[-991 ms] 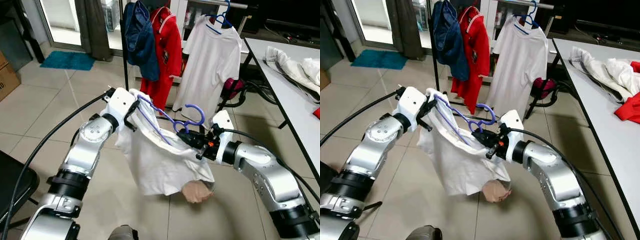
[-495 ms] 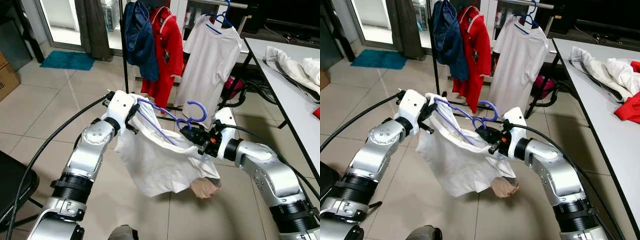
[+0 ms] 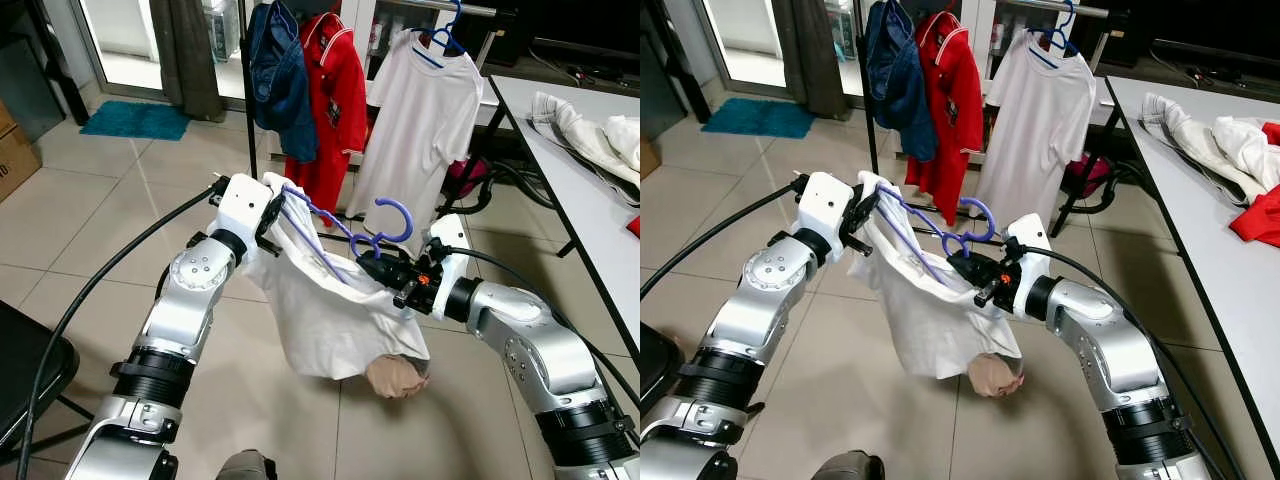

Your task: Hang hanger

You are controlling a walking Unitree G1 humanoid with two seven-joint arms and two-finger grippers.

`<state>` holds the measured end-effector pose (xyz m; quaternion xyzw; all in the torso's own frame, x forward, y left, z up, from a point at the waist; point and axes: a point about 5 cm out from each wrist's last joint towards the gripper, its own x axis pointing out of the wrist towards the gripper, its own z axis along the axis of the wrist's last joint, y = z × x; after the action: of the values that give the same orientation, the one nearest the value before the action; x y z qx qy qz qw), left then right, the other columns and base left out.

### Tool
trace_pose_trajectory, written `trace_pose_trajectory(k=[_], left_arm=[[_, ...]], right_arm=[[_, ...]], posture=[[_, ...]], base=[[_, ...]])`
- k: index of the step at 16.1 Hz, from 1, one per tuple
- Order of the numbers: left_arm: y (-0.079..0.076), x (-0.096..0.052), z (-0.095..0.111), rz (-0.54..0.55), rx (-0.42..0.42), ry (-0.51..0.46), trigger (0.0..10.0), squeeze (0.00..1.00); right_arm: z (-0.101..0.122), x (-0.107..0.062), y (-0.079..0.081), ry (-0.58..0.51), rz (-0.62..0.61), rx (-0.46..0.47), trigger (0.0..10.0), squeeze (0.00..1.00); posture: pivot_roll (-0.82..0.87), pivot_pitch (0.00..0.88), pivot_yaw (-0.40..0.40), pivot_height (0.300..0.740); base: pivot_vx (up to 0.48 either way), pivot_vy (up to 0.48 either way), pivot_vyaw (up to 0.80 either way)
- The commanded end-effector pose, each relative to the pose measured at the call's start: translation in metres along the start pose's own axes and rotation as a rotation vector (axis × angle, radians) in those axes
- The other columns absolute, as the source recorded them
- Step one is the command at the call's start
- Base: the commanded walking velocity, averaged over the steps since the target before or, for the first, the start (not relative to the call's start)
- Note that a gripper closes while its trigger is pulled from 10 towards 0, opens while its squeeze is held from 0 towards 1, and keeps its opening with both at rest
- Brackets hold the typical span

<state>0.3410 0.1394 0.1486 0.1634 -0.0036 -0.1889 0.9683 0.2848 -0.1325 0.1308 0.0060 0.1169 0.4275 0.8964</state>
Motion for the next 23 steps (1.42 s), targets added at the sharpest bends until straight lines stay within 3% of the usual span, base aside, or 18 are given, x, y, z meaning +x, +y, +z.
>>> trace_pose_trajectory(k=[1,2,3,4,10,14,16,17,20,23], left_arm=[[0.000,0.001,-0.001,0.019,0.003,0.007,10.0,0.00],[0.000,0.001,-0.001,0.022,-0.001,0.008,10.0,0.00],[0.002,0.001,0.000,0.024,-0.004,-0.003,3.1,0.00],[0.003,0.001,0.002,0.020,-0.004,-0.012,0.0,0.00],[0.016,0.001,0.004,0.007,-0.002,0.001,0.0,0.00],[0.024,0.008,0.022,-0.018,0.034,-0.039,0.0,0.00],[0.028,0.016,0.038,-0.071,0.064,-0.059,0.0,0.00],[0.023,0.018,0.045,-0.144,0.067,-0.058,0.0,0.00],[0.004,0.016,0.038,-0.301,0.108,0.017,0.0,0.00],[0.010,0.014,0.017,-0.276,0.195,0.141,0.0,0.00]], right_arm=[[0.007,-0.005,-0.001,-0.025,-0.004,-0.017,10.0,0.00],[0.007,-0.005,-0.001,-0.025,-0.003,-0.017,10.0,0.00],[0.007,-0.005,-0.001,-0.022,-0.001,-0.017,10.0,0.00],[0.006,-0.005,-0.001,-0.018,0.003,-0.018,10.0,0.00],[0.003,-0.006,0.001,0.007,0.011,-0.026,10.0,0.00],[-0.003,-0.007,0.001,0.064,0.014,-0.047,10.0,0.00],[-0.008,-0.009,0.000,0.116,0.006,-0.079,10.0,0.00],[-0.009,-0.009,-0.001,0.131,-0.003,-0.101,10.0,0.00],[-0.005,-0.009,-0.002,0.112,-0.016,-0.104,10.0,0.00],[0.003,-0.009,0.002,0.075,0.013,-0.113,10.0,0.00]], posture=[[0.05,0.000,-0.047,0.740],[0.05,0.000,-0.047,0.740],[0.05,0.000,-0.047,0.740],[0.05,0.000,-0.046,0.740],[0.05,0.000,-0.044,0.740],[0.05,0.000,-0.047,0.740],[0.05,0.000,-0.049,0.740],[0.04,0.000,-0.045,0.740],[0.04,0.000,-0.041,0.740],[0.04,0.000,-0.044,0.740]], base=[[0.000,0.000,0.00],[0.000,0.000,0.00],[0.000,0.000,0.00],[0.000,0.000,0.00],[0.000,0.000,0.00],[0.000,0.000,0.00],[0.000,0.000,0.00],[0.000,0.000,0.00],[0.000,0.000,0.00],[0.000,0.000,0.00]])
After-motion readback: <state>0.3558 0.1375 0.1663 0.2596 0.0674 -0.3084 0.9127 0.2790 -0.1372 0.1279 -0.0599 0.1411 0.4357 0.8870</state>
